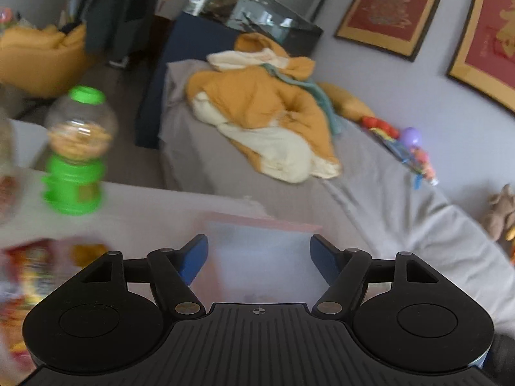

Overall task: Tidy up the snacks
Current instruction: 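Drop the rice cracker bag and yellow panda bag into the pink box with both grippers, then grasp the white-and-red snack pack with the right gripper while the left gripper grasps the round biscuit pack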

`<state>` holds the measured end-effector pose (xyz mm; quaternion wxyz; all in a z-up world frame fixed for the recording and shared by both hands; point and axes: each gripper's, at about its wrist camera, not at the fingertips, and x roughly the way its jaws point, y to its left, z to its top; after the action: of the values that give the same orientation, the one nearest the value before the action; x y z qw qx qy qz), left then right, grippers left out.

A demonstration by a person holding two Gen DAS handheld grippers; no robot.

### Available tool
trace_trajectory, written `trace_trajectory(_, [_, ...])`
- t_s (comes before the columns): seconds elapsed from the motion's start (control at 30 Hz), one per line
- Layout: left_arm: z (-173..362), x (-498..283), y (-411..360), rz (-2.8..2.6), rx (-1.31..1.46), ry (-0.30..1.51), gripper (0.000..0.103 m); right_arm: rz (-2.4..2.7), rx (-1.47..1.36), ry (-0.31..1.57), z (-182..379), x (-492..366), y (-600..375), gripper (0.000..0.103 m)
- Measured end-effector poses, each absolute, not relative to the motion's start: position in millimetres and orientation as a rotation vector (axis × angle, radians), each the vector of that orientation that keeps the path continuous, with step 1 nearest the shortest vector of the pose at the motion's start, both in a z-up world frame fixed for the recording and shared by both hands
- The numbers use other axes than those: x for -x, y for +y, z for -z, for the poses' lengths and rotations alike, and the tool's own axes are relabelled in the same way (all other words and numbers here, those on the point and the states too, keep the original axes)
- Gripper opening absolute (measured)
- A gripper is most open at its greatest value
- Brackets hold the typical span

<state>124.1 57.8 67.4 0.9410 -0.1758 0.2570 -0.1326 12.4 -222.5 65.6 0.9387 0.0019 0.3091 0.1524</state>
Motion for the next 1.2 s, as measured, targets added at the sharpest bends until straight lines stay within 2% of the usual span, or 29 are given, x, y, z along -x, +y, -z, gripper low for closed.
trace_trajectory(0.07, [-67.7,-113.7,73.1,0.224,0.312,0.534,0.076,-0.317,-0.048,0.579,-82.2,-36.3,-223.5,0.055])
trace_trajectory(0.1, [-65.8,-109.3,80.0,0.204,0.295,0.537,0.076,-0.326,-0.073,0.553,-88.4,-47.3,-225.6,0.067])
trace_trajectory(0.17, [-60.4,-97.3,95.6,0.173,0.264,0.549,0.076,-0.307,-0.128,0.546,-98.8,-75.2,-228.7,0.084])
trace_trajectory(0.27, [-49.2,-80.2,117.7,0.168,0.229,0.59,0.076,-0.32,-0.163,0.594,-100.2,-92.3,-229.6,0.084])
trace_trajectory(0.47, [-20.2,-51.1,122.8,0.204,0.169,0.636,0.076,-0.513,0.04,0.65,-63.7,-33.4,-194.4,0.084])
trace_trajectory(0.57, [-14.0,-36.2,127.9,0.169,0.215,0.624,0.075,-0.539,0.077,0.69,-48.0,-32.7,-176.9,0.084])
trace_trajectory(0.9, [-8.7,9.9,146.2,0.098,0.234,0.621,0.075,-0.516,-0.014,0.745,-36.0,-108.2,-117.8,0.092])
trace_trajectory(1.03, [-4.3,13.1,153.2,0.054,0.253,0.639,0.075,-0.539,0.002,0.841,-16.6,-132.0,-66.2,0.09])
trace_trajectory(1.07, [-3.3,14.2,155.5,0.043,0.256,0.643,0.075,-0.523,0.027,0.858,-9.4,-134.1,-55.3,0.079])
trace_trajectory(1.1, [-2.1,16.5,157.6,0.031,0.261,0.646,0.075,-0.51,0.045,0.875,-3.6,-134.5,-49.0,0.062])
trace_trajectory(1.2, [0.0,20.8,162.6,0.006,0.278,0.65,0.074,-0.498,0.104,0.85,1.6,-113.9,-50.6,0.055])
